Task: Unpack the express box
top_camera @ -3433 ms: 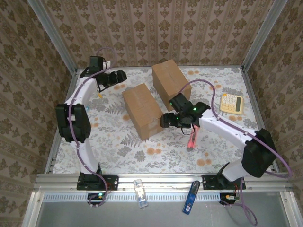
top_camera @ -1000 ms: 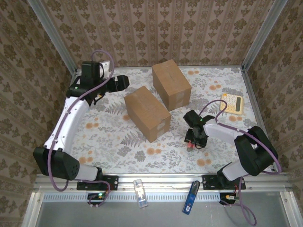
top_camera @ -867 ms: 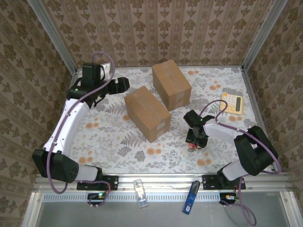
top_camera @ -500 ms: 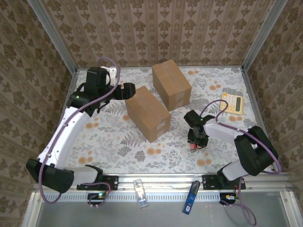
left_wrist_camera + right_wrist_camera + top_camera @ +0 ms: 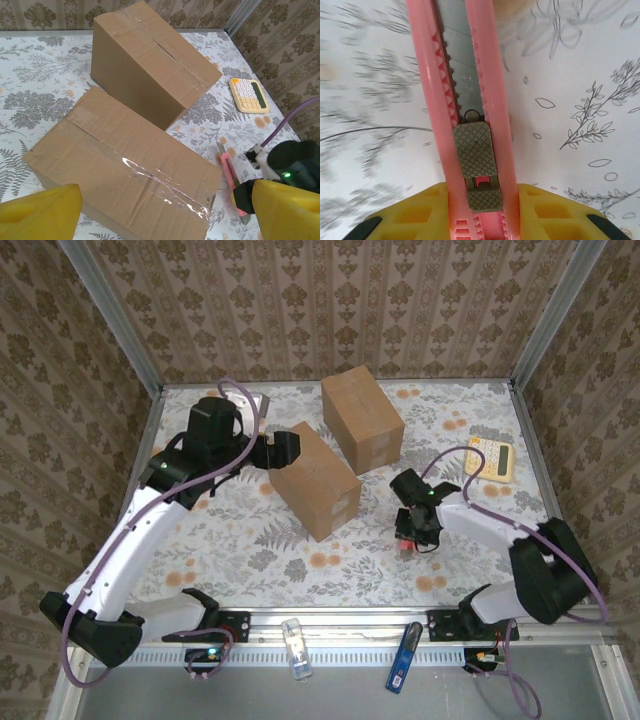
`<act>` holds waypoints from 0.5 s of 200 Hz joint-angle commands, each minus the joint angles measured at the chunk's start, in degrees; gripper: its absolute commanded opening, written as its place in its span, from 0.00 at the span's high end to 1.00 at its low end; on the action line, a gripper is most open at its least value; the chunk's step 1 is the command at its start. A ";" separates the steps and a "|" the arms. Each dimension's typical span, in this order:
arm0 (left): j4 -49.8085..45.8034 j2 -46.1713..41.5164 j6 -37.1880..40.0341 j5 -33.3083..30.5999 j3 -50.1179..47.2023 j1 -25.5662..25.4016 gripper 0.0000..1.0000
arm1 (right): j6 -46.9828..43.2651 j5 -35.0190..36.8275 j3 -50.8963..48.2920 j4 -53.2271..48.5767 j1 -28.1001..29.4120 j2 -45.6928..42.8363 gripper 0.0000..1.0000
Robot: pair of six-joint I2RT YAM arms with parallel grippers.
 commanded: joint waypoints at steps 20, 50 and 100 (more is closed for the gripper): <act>3.70 1.94 -2.81 1.21 -0.91 -3.21 0.14 | -7.26 0.00 7.66 -6.77 0.19 -10.34 0.70; 7.05 5.04 -4.00 2.43 -0.37 -6.09 0.15 | -11.84 -4.60 11.92 -8.82 0.38 -14.00 0.71; 14.82 10.75 -7.21 6.07 0.11 -9.66 0.16 | -17.72 -13.87 18.14 -7.14 2.34 -16.27 0.71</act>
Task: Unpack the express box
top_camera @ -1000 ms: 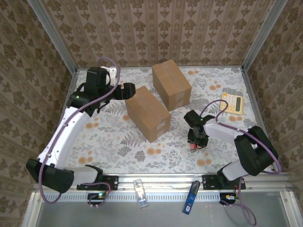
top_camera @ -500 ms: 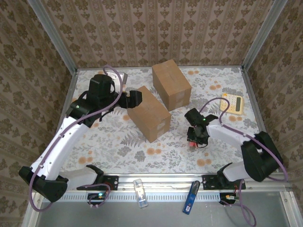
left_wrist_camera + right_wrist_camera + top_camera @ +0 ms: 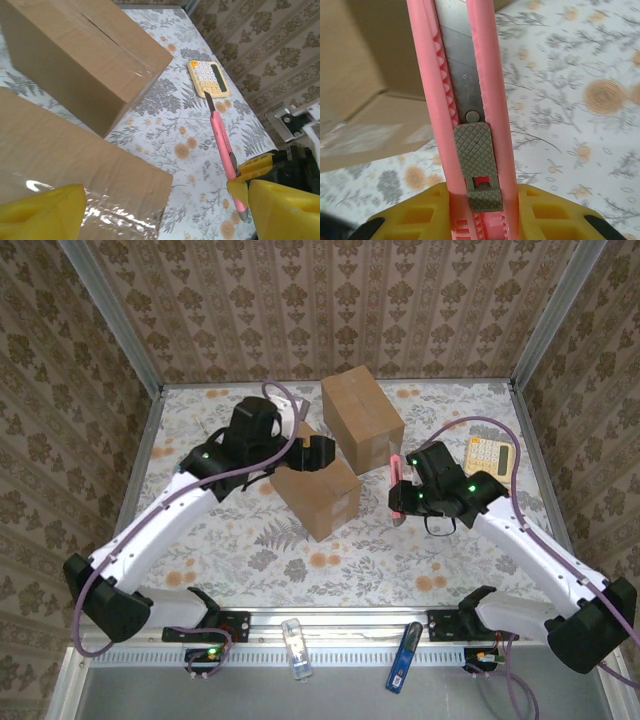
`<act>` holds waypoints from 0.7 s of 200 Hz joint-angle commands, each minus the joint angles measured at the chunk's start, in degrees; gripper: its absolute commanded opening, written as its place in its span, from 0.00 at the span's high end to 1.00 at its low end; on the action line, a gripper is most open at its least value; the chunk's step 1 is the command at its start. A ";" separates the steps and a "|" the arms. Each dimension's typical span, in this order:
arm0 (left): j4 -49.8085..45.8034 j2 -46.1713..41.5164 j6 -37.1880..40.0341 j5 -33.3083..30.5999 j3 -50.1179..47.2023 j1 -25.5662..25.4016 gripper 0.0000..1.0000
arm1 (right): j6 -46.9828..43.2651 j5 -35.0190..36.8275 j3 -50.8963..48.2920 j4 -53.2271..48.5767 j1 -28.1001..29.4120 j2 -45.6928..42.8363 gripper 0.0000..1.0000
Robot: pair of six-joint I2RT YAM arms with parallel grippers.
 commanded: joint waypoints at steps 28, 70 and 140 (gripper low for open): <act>7.99 4.83 -4.06 3.27 0.94 -2.59 0.17 | -4.31 -8.39 4.42 1.99 2.77 -0.47 0.70; 10.20 8.80 -5.44 5.00 1.83 -4.44 0.19 | -4.03 -11.56 6.25 5.83 4.77 1.92 0.70; 12.12 10.08 -6.85 6.07 1.12 -5.00 0.29 | -3.07 -13.04 8.58 10.79 5.66 4.96 0.71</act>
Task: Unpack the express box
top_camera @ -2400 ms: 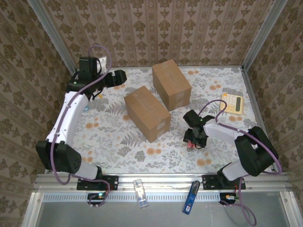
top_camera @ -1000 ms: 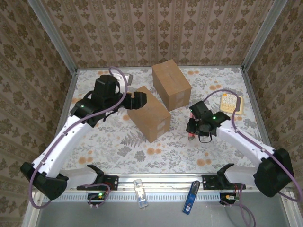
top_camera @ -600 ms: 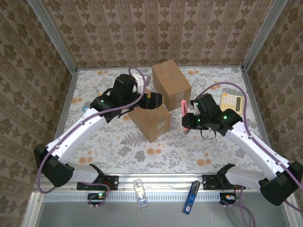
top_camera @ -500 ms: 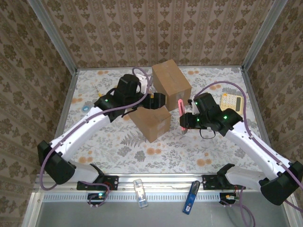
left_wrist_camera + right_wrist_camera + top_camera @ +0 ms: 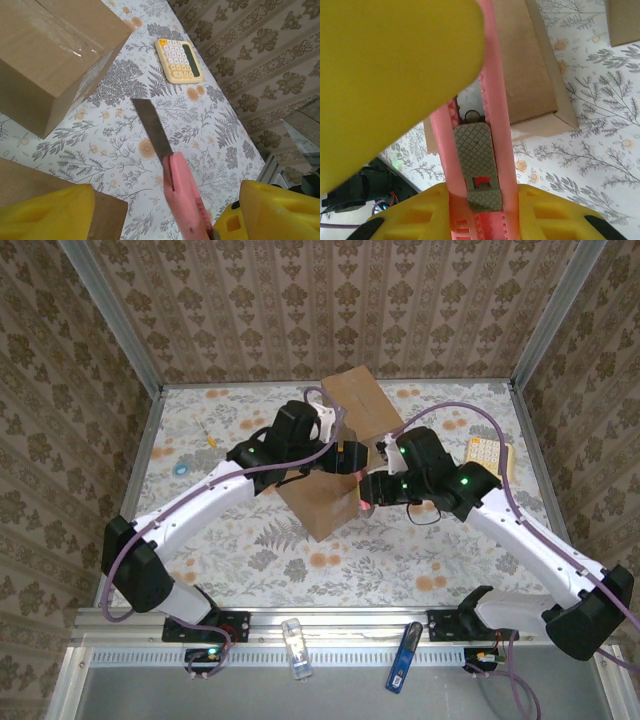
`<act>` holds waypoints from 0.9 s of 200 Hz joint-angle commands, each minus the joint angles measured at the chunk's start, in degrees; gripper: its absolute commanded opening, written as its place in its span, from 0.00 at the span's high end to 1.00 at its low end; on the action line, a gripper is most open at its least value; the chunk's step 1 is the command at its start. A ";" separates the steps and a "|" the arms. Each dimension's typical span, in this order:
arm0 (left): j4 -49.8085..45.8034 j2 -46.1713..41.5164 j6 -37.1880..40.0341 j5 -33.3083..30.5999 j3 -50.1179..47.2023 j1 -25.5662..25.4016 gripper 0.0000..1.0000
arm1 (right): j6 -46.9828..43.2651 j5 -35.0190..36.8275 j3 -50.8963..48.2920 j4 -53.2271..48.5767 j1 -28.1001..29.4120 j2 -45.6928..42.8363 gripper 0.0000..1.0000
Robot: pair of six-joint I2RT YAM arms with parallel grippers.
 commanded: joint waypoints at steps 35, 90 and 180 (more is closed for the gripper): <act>3.48 -0.07 -1.85 1.65 0.73 -0.40 0.42 | 0.21 -3.02 1.93 4.88 0.96 1.85 0.71; 4.07 0.11 -2.41 2.16 0.11 -0.42 0.69 | 0.74 -2.67 1.75 5.91 1.29 2.03 0.72; 2.78 -1.07 -1.89 1.35 -0.15 -0.35 1.00 | 1.00 -2.79 1.61 7.39 1.38 2.22 0.68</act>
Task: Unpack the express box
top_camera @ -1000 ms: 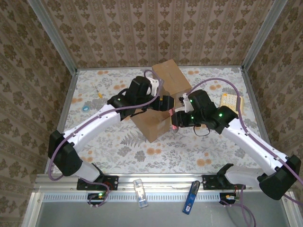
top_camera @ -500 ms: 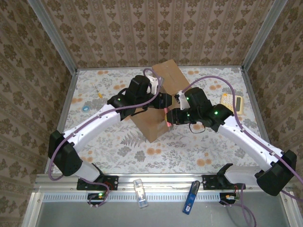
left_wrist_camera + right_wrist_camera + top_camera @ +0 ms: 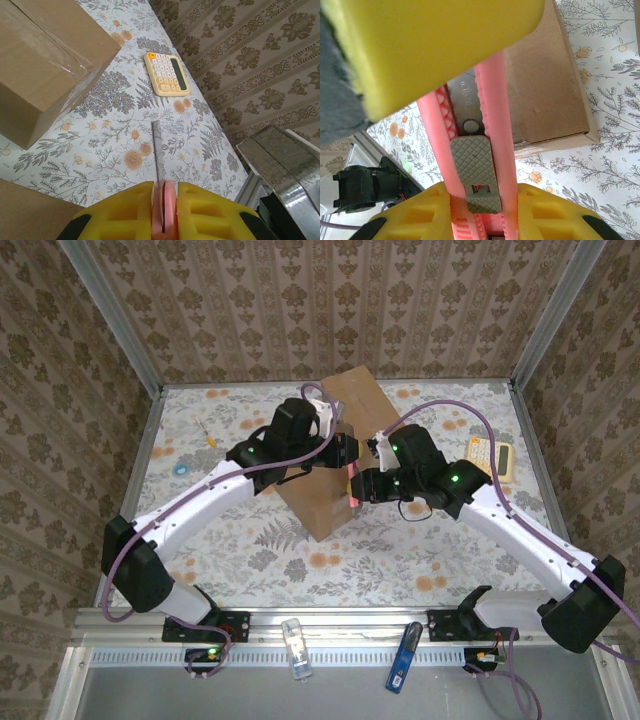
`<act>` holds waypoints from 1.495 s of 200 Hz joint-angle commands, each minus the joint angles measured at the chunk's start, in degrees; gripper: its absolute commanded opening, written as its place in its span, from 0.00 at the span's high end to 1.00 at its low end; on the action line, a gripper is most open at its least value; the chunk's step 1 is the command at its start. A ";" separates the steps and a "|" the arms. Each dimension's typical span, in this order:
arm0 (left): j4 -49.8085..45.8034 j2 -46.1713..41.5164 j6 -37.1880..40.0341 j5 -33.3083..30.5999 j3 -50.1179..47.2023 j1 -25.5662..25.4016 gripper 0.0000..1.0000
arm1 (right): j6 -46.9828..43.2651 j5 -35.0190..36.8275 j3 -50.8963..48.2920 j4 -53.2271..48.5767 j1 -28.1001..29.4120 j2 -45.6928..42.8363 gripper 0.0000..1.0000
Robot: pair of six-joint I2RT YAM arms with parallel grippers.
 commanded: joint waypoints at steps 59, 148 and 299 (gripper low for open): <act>-0.42 -6.36 2.93 3.37 0.15 1.99 1.00 | -2.40 -7.22 -1.02 8.86 -1.52 -2.01 0.19; 18.75 -13.59 -4.56 13.45 -9.44 5.83 1.00 | 4.11 -23.17 -11.17 37.01 -3.71 -7.36 0.34; 31.74 -17.73 -10.90 11.41 -15.49 5.81 1.00 | 18.15 -21.17 -17.15 61.52 -3.62 -7.16 0.62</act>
